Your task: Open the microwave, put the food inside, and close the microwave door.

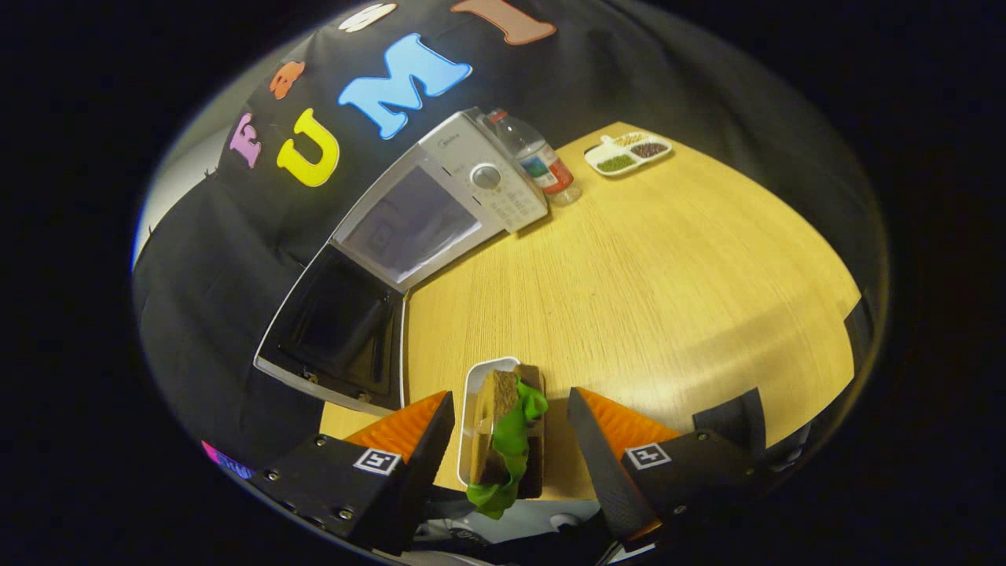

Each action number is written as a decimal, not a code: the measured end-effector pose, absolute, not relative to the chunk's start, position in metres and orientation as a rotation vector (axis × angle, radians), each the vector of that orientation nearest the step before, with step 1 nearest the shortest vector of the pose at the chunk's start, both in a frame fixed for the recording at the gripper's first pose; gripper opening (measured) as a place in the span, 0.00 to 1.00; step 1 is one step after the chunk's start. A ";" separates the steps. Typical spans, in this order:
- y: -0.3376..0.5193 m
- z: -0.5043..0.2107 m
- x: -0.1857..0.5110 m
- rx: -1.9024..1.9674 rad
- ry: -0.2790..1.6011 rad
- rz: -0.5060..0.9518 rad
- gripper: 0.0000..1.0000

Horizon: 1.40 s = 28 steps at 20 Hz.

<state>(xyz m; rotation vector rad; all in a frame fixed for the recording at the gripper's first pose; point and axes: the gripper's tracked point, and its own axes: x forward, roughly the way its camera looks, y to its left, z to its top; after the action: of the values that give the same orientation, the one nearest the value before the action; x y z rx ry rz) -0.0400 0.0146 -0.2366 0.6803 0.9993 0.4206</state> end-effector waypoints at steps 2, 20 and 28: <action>0.021 -0.240 -0.049 0.729 1.059 0.460 0.88; 0.045 -0.176 -0.025 0.846 0.968 0.503 0.24; 0.114 -0.140 0.024 0.860 0.809 0.529 0.24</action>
<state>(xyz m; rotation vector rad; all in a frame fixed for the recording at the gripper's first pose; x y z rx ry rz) 0.0241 0.1139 -0.1399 0.8599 0.8089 0.5293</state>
